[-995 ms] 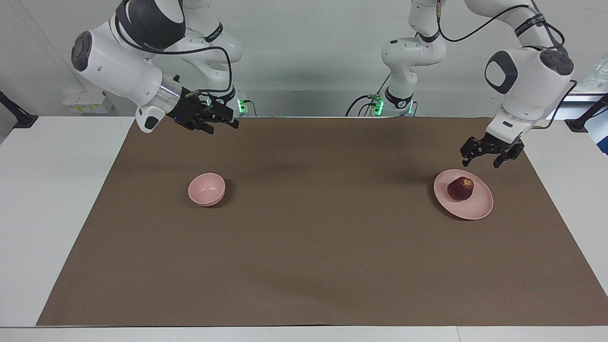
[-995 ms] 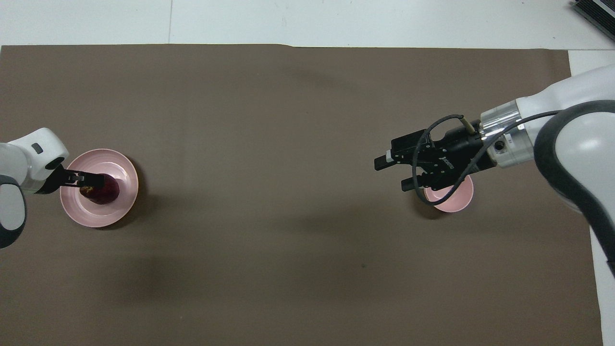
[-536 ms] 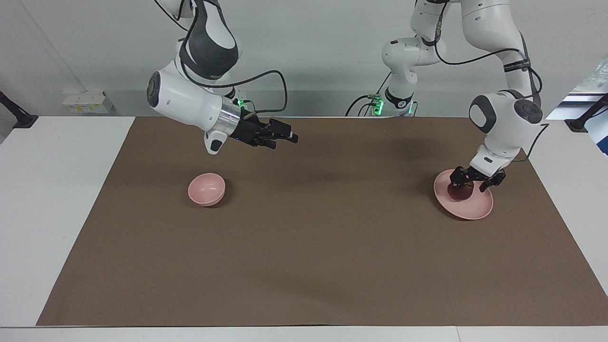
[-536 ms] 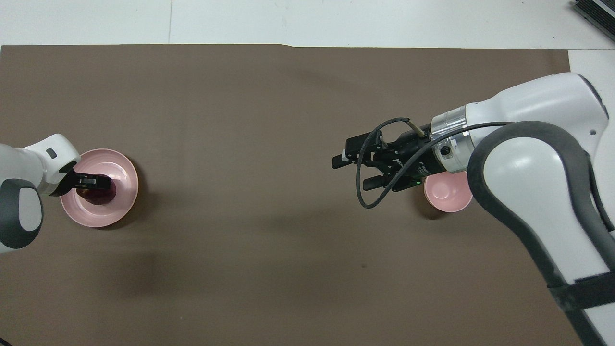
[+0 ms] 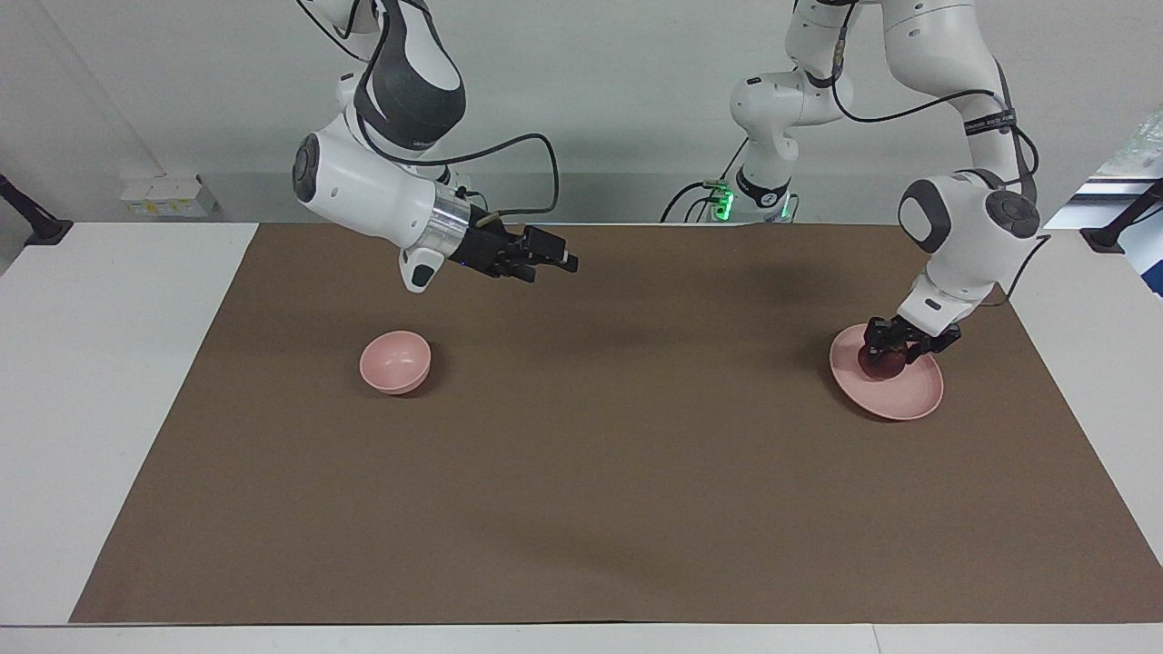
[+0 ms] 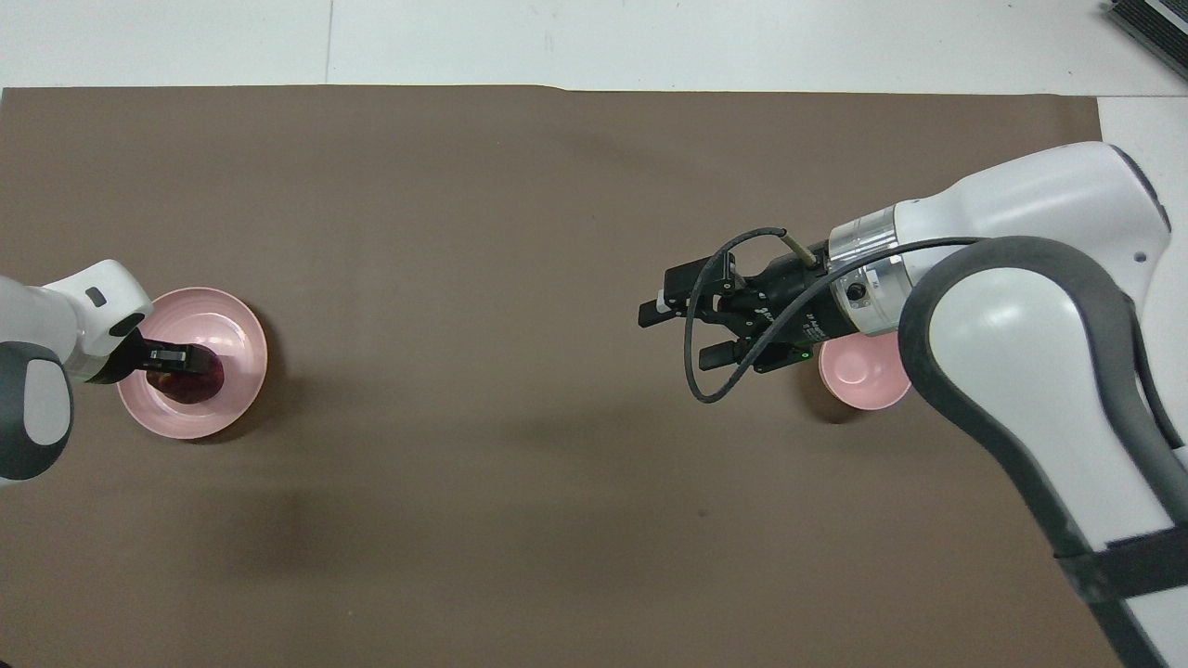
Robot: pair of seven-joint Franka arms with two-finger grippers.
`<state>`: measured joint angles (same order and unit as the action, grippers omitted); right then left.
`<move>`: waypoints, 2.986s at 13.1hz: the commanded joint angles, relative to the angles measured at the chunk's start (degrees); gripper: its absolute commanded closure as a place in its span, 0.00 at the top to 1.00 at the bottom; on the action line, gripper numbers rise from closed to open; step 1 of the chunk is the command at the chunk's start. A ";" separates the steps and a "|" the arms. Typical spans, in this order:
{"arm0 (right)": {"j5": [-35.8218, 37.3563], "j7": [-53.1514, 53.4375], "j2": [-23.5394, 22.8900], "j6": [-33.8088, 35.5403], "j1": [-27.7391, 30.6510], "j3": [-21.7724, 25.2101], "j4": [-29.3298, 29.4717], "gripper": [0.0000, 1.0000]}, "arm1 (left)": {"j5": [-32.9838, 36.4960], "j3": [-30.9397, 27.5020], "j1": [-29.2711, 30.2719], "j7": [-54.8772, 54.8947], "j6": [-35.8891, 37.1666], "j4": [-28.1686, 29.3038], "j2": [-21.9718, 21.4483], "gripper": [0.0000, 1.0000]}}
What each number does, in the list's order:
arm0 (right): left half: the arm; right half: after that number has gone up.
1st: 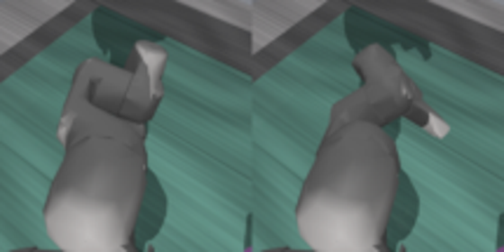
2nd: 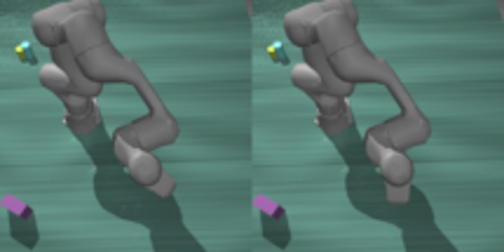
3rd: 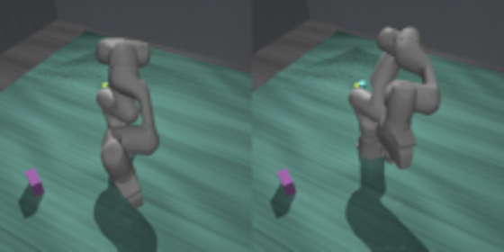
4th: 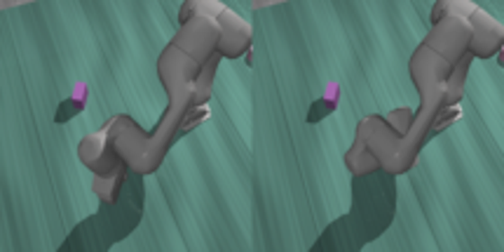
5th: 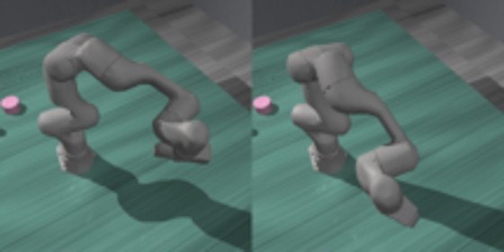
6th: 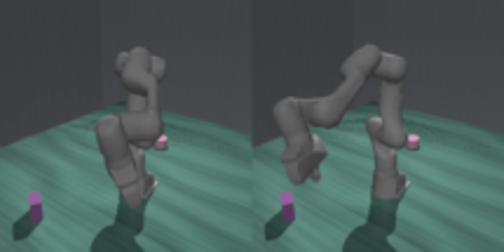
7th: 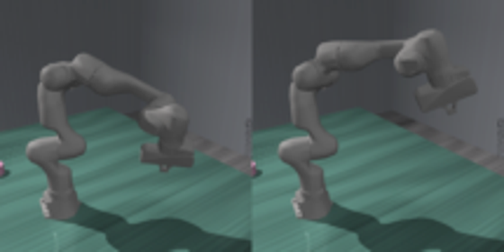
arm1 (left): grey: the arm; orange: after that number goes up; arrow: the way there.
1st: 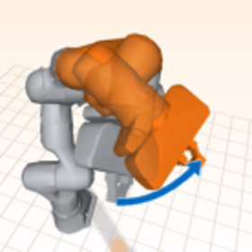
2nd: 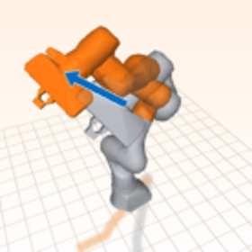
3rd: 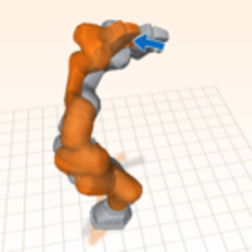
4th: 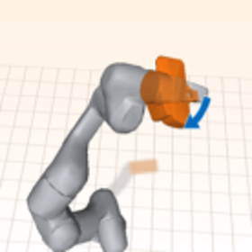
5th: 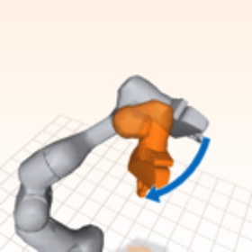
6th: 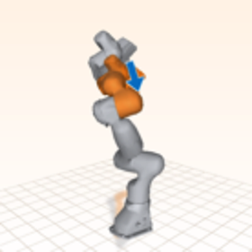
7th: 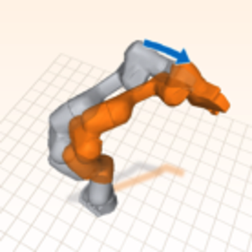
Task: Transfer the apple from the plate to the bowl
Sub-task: 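Lower the left gripper onto the apple while the right gripper advances, then lift the apple with the left gripper toward the right gripper, then close the right gripper on the apple held by the left gripper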
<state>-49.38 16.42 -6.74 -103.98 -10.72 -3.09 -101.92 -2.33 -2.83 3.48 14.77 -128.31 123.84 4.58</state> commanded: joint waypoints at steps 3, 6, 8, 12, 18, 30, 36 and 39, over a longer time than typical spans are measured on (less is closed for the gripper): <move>-1.24 1.86 1.29 -1.40 0.17 -0.25 -1.44 1.00 | -17.50 0.62 -0.22 0.35 8.24 -4.22 -3.25 0.00; -1.24 5.27 1.20 -1.67 0.17 -0.25 -1.44 1.00 | -30.66 1.51 -3.38 -3.42 6.94 -4.57 -4.14 0.00; -1.24 10.54 1.20 -2.28 -0.09 -0.25 -1.44 1.00 | -41.48 1.68 -6.10 -5.88 6.58 -5.63 -4.14 0.00; -0.72 12.93 0.50 -4.04 -1.76 -0.25 -1.44 1.00 | -54.95 4.66 -7.52 -8.35 4.39 -5.02 -5.36 0.00; -1.42 18.10 -1.25 -7.55 -3.95 -0.25 -1.36 1.00 | -65.33 6.25 -20.24 -12.40 -12.55 -1.68 -7.21 0.00; -5.46 40.79 -8.46 -14.59 -7.65 -0.25 3.38 1.00 | -70.97 6.16 -37.49 -18.90 -34.91 1.93 -8.97 0.00; -4.94 40.27 -9.35 -15.29 -8.00 -0.25 3.39 0.51 | -70.88 6.25 -39.07 -20.75 -34.90 1.49 -8.88 0.00; -5.11 40.09 -9.35 -14.68 -7.47 -0.25 3.48 0.19 | -70.88 6.25 -39.51 -21.01 -34.73 1.23 -8.71 0.00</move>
<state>-53.34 56.16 -15.15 -118.21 -18.57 -3.23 -99.63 -72.00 3.97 -34.13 -5.59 -162.72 124.59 -2.90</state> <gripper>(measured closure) 0.264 0.388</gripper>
